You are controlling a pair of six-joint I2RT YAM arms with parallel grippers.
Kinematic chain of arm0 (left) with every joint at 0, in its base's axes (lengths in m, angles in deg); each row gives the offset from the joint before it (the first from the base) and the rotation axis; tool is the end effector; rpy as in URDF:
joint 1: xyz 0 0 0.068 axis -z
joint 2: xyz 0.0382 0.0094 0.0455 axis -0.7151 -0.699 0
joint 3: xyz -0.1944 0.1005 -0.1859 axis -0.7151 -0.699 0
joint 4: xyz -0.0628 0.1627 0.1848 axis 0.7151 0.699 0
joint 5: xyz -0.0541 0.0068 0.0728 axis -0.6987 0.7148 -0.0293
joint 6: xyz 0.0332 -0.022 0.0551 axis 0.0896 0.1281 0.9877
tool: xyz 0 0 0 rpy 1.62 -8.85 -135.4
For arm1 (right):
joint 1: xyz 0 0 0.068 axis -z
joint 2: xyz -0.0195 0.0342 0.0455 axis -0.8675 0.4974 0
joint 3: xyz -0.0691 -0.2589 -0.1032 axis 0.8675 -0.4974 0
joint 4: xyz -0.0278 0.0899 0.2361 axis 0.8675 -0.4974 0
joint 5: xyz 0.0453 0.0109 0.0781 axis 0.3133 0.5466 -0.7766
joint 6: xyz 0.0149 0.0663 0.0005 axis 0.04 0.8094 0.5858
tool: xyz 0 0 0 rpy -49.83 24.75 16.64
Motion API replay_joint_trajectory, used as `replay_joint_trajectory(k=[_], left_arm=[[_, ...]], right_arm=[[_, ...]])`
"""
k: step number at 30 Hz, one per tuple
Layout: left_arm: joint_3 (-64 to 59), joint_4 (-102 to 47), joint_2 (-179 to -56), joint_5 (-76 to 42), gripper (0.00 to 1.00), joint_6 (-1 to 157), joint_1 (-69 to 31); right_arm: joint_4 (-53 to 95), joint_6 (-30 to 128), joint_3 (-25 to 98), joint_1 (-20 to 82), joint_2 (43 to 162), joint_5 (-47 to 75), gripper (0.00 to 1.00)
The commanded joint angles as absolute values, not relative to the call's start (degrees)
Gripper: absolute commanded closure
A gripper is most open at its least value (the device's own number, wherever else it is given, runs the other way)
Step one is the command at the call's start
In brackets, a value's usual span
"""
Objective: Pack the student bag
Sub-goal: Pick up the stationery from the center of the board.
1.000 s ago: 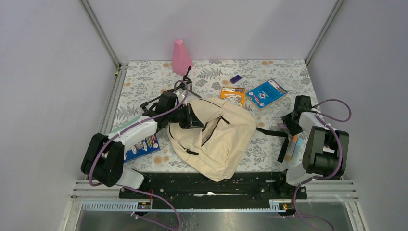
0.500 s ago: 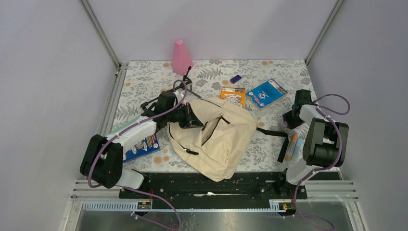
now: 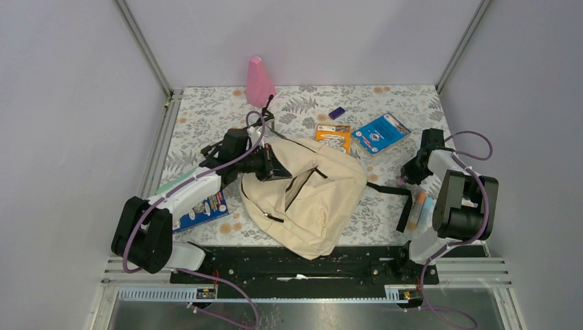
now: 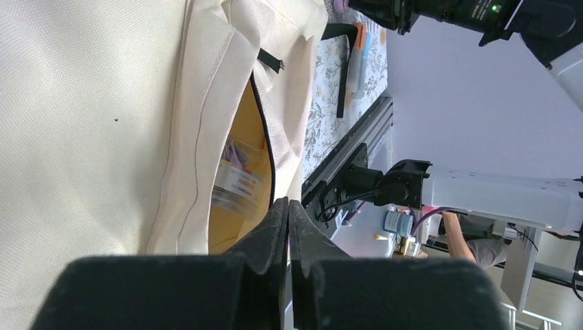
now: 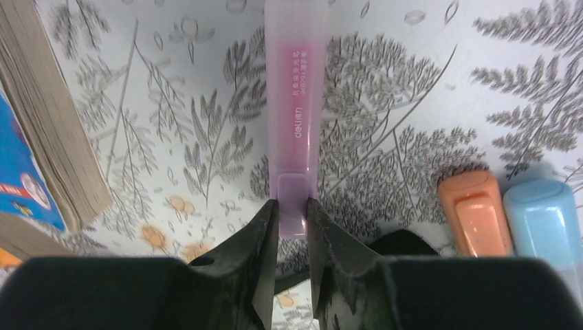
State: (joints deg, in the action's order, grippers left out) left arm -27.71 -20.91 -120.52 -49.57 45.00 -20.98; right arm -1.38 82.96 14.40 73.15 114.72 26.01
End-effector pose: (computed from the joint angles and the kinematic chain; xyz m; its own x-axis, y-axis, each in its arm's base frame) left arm 0.2510 -0.1545 0.2469 -0.9371 -0.1540 -0.3133 0.1983 0.5038 -0.8408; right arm 0.3053 -0.0747 0.1724 -0.4878 0.7794 -0.3931 0.7602 0.6007 0.2476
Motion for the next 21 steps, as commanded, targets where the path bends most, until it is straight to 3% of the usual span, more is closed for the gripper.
replay_joint_trajectory(k=[1, 9, 16, 18, 21], left_arm=[[-27.3, -24.1, -118.6, -51.3, 1.00, 44.8, -21.4], [-27.2, -23.8, -118.2, -51.0, 1.00, 45.1, -21.4], [-27.2, -22.9, -118.3, -49.8, 0.97, 45.8, -21.4], [-26.9, -21.9, -118.7, -49.2, 0.94, 46.5, -21.4], [-26.0, -19.3, -119.4, -47.5, 0.85, 48.6, -21.4]], right_arm=[[-5.9, 79.0, 11.7, 71.7, 111.3, 24.1, 0.73], [-7.3, 76.9, 13.4, 71.7, 113.2, 26.5, 0.56], [-8.9, 76.0, 15.6, 70.5, 115.7, 27.7, 0.48], [-10.0, 75.2, 16.7, 69.8, 116.6, 28.3, 0.48], [-10.7, 74.0, 17.7, 69.0, 117.3, 28.1, 0.59]])
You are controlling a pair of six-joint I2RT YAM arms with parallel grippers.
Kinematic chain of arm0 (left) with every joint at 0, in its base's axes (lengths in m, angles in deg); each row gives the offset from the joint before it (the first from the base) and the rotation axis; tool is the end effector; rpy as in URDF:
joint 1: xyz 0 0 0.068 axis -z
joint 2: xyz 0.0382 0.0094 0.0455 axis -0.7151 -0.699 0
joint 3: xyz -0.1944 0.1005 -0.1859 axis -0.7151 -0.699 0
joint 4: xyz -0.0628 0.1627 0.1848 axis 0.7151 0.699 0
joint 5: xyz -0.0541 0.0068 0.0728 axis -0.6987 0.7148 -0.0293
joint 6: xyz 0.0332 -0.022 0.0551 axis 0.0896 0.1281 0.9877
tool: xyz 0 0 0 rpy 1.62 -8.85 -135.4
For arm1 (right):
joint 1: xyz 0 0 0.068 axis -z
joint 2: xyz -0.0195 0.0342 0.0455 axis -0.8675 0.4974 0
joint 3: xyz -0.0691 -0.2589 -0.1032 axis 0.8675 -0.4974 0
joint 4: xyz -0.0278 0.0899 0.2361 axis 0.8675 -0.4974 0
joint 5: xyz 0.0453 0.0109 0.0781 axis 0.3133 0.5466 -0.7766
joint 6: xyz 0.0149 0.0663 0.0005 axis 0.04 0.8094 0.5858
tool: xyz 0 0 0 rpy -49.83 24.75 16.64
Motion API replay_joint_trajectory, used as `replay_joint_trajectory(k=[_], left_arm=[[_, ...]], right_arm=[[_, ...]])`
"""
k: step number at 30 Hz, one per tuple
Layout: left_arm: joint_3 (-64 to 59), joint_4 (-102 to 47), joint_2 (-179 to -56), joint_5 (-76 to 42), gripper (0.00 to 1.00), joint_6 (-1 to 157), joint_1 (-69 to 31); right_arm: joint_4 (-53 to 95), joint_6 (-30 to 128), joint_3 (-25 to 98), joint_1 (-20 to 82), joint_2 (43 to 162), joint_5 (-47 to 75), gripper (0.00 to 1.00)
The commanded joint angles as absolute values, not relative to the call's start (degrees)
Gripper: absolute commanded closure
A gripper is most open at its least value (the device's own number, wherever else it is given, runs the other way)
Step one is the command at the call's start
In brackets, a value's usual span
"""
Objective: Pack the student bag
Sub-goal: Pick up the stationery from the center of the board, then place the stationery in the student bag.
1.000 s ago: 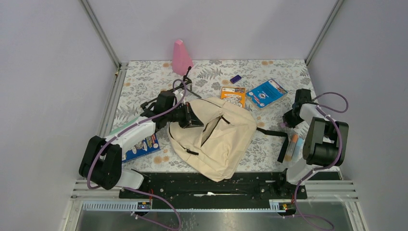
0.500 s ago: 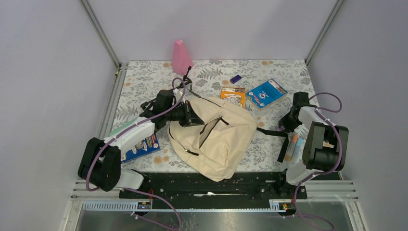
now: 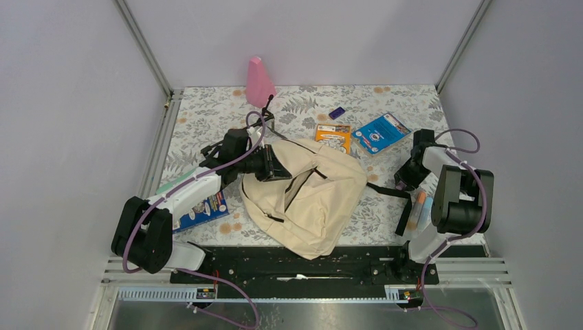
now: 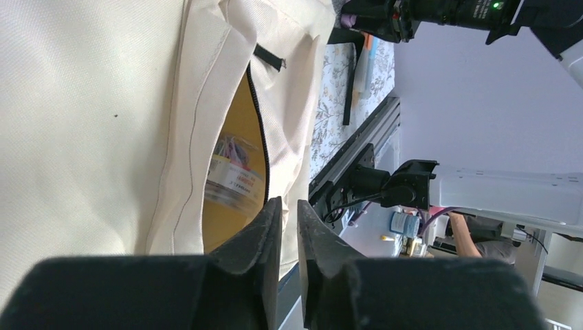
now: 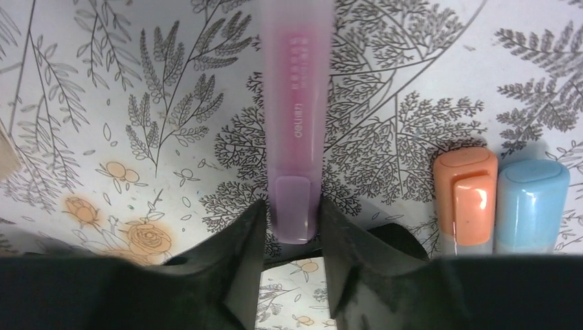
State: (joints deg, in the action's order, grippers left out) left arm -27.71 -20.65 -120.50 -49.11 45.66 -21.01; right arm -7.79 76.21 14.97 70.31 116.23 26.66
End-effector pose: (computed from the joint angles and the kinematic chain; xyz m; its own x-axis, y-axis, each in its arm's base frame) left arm 0.2512 -0.1540 0.2464 -0.9343 -0.1528 -0.3221 0.2040 0.5120 -0.8344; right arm 0.2992 -0.0584 0.1617 -0.6529 0.6817 -0.3302 0.6866 0.7168 0.1221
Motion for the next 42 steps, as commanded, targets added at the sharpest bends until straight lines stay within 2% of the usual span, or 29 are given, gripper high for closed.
replay_joint_trajectory(k=[1, 4, 7, 14, 21, 26, 31, 33, 34, 36, 37, 38, 42], left_arm=[[-25.4, -17.8, -119.6, -46.6, 0.82, 49.4, -21.4], [-24.2, -14.6, -120.2, -43.6, 0.71, 52.2, -21.3], [-22.0, -10.1, -121.5, -39.8, 0.62, 55.7, -21.3], [-18.2, -2.7, -124.7, -31.3, 0.49, 61.9, -20.6], [-15.8, 0.7, -129.1, -26.8, 0.44, 65.1, -16.1], [-14.5, 2.1, -132.0, -24.0, 0.44, 66.4, -13.0], [-13.6, 3.0, -133.6, -21.9, 0.54, 67.1, -11.3], [-13.6, 2.9, -133.5, -21.2, 0.62, 67.2, -10.8], [-13.6, 2.8, -133.5, -21.3, 0.69, 67.2, -10.7], [-13.9, 2.1, -132.8, -21.9, 0.91, 67.0, -10.4], [-14.4, 1.3, -131.7, -22.2, 0.97, 66.8, -10.3], [-15.0, 0.3, -130.5, -22.3, 1.00, 66.6, -10.3], [-17.5, -3.5, -125.0, -23.1, 1.00, 66.1, -10.3]], right_arm=[[-10.8, 73.6, 17.8, 69.0, 117.2, 28.0, 0.64], [-10.8, 73.1, 17.6, 68.9, 115.9, 27.9, 0.75], [-10.9, 72.4, 17.3, 68.8, 113.1, 27.6, 0.82], [-11.5, 68.2, 16.0, 67.6, 102.9, 27.4, 0.99], [-12.0, 65.2, 14.6, 64.6, 95.3, 25.0, 1.00], [-12.4, 65.5, 13.8, 57.9, 91.1, 22.0, 1.00], [-12.2, 68.8, 13.4, 49.6, 87.7, 20.1, 1.00], [-12.0, 70.2, 13.8, 44.9, 87.5, 19.9, 1.00], [-12.0, 71.1, 14.0, 42.9, 87.4, 19.8, 1.00], [-11.0, 73.1, 14.1, 38.8, 87.2, 19.7, 1.00], [-10.0, 74.3, 14.1, 36.9, 87.0, 19.7, 1.00], [-9.0, 75.5, 14.3, 34.8, 87.0, 19.7, 1.00], [-3.1, 81.7, 14.7, 26.3, 86.7, 22.0, 1.00]])
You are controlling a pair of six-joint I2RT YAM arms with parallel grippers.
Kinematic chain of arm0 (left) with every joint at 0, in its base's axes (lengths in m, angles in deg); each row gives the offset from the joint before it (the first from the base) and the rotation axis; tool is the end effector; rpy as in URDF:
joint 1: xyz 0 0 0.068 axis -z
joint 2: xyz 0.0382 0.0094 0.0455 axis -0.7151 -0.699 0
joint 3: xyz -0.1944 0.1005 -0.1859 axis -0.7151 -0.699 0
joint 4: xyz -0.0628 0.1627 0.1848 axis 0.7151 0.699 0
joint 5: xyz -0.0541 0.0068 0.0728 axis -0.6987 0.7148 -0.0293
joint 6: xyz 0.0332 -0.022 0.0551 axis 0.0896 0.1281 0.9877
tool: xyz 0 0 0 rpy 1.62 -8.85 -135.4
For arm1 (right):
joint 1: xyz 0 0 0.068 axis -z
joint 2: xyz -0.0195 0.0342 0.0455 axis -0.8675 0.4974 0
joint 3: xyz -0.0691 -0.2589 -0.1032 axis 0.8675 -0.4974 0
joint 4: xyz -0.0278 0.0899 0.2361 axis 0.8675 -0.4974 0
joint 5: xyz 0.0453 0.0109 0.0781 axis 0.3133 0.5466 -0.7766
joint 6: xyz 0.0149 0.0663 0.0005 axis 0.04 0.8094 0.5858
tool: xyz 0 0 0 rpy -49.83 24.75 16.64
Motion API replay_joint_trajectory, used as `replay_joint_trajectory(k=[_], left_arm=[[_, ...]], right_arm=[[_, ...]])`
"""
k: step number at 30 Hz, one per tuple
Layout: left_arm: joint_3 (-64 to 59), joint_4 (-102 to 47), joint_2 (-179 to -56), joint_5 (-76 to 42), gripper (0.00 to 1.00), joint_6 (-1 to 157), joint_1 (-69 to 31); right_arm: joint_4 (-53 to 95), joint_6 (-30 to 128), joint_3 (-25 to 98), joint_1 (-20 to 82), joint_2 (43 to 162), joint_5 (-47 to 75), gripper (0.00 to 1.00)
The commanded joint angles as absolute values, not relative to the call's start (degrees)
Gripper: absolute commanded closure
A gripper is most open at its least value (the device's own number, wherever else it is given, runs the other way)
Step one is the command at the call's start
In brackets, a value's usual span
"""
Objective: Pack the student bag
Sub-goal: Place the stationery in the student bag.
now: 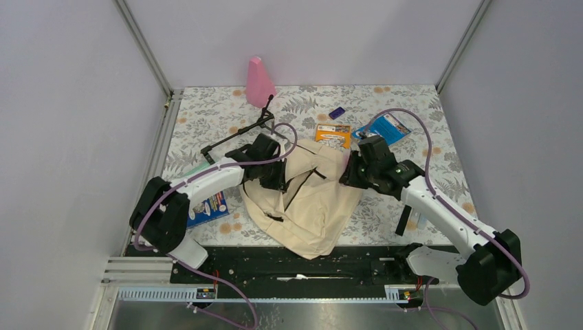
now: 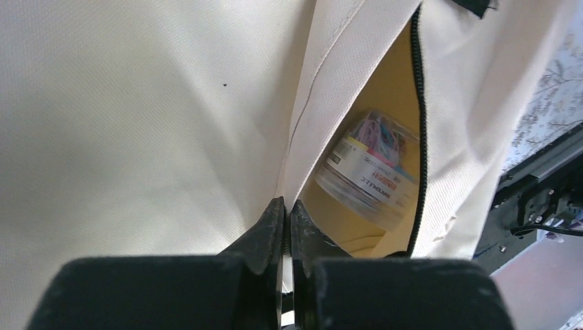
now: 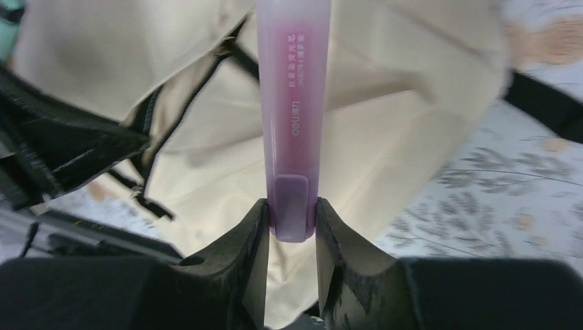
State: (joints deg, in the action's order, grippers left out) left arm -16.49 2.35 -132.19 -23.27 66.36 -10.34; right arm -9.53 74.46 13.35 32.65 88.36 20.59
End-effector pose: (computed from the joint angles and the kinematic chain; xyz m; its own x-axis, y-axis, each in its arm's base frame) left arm 0.2528 -0.1957 0.2086 -0.9062 0.1757 -0.3846 0.3343 0.8546 -0.3974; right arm 0.2161 0.1137 0.2768 -0.7871 0.1904 -0.5867 -0.0633 0.9212 0.3840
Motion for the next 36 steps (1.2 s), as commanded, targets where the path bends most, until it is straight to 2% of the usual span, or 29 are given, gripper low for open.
replay_joint_trajectory(k=[1, 11, 15, 22, 36], left_arm=[[-18.4, -5.4, -123.6, -24.0, 1.00, 65.8, -10.3], [-23.4, -14.9, -116.6, -33.5, 1.00, 61.2, -10.3], [-24.1, -16.4, -114.8, -34.8, 1.00, 60.3, -10.3], [-24.2, -14.7, -113.1, -32.8, 1.00, 60.8, -10.4], [-25.0, -16.4, -112.2, -34.5, 1.00, 59.7, -10.3]], right_arm=[[-1.1, 84.0, 14.6, 24.4, 86.9, 22.7, 1.00], [9.4, 99.8, 13.8, 9.2, 91.0, 16.2, 1.00], [10.3, 102.0, 13.6, 4.9, 91.8, 17.8, 1.00], [15.3, 113.3, 9.1, 3.4, 91.2, 15.3, 1.00], [15.4, 130.8, 8.9, 3.1, 91.6, 13.9, 1.00]])
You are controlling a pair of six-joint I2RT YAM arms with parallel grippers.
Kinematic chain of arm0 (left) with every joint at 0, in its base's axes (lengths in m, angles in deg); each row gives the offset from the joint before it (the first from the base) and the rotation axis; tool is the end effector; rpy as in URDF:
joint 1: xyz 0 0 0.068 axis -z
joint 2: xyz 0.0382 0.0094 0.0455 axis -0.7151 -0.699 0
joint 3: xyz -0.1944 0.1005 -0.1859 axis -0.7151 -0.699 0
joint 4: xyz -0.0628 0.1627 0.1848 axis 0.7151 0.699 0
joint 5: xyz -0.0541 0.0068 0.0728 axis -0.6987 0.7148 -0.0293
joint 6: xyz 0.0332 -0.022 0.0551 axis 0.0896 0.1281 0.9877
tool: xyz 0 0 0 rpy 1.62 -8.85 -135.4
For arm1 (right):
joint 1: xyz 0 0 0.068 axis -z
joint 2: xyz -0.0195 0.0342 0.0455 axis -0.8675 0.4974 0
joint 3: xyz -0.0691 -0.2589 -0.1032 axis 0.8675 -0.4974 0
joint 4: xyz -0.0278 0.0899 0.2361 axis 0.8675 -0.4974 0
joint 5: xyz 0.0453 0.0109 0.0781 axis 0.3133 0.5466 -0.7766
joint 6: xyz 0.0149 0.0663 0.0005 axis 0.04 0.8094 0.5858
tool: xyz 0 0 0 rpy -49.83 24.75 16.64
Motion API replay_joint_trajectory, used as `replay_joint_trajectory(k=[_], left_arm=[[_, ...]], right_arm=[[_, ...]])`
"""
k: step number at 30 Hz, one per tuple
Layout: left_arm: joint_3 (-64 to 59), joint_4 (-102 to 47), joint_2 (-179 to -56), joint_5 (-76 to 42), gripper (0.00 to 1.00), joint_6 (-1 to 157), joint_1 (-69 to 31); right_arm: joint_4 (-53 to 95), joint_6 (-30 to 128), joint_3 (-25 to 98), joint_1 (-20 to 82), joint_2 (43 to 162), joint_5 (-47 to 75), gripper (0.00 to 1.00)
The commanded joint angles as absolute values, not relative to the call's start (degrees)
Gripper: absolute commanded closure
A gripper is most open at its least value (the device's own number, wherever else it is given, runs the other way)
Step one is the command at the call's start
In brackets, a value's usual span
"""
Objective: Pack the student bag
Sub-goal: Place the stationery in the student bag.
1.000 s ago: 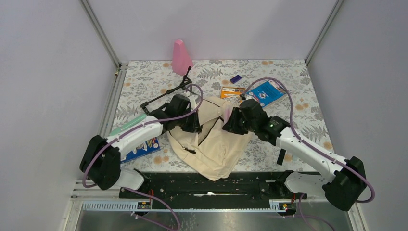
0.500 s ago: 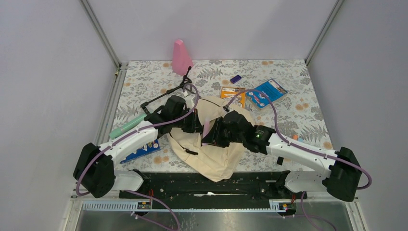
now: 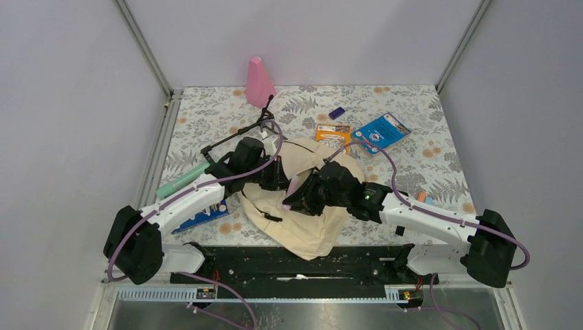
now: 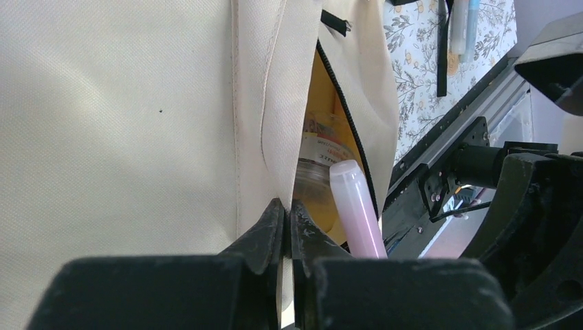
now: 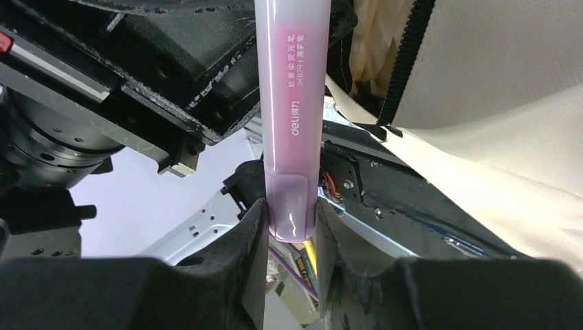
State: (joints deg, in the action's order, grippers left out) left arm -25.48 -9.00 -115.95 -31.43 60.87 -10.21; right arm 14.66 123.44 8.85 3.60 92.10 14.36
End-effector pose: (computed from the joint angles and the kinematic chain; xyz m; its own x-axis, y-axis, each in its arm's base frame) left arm 0.2147 -0.1786 0.2559 -0.8369 0.0528 -0.5449 0.4233 0.6935 -0.5830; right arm 0.1484 0.2373 0.2769 -0.9194 0.3866 -0.0723 0.1319 0.4764 0.8693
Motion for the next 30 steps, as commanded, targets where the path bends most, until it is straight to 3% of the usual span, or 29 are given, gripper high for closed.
replay_joint_trajectory(k=[1, 17, 30], left_arm=[[-25.0, -16.5, -112.1, -34.5, 1.00, 59.6, -10.3], [-25.2, -16.9, -111.3, -35.0, 1.00, 59.3, -10.1], [-25.3, -16.7, -110.9, -34.9, 1.00, 59.4, -9.8]], right_arm=[[15.3, 131.7, 8.5, 3.1, 91.5, 14.2, 1.00], [13.2, 140.1, 6.6, 3.1, 90.7, 19.1, 1.00], [12.2, 143.2, 4.6, 3.1, 88.3, 28.1, 0.82]])
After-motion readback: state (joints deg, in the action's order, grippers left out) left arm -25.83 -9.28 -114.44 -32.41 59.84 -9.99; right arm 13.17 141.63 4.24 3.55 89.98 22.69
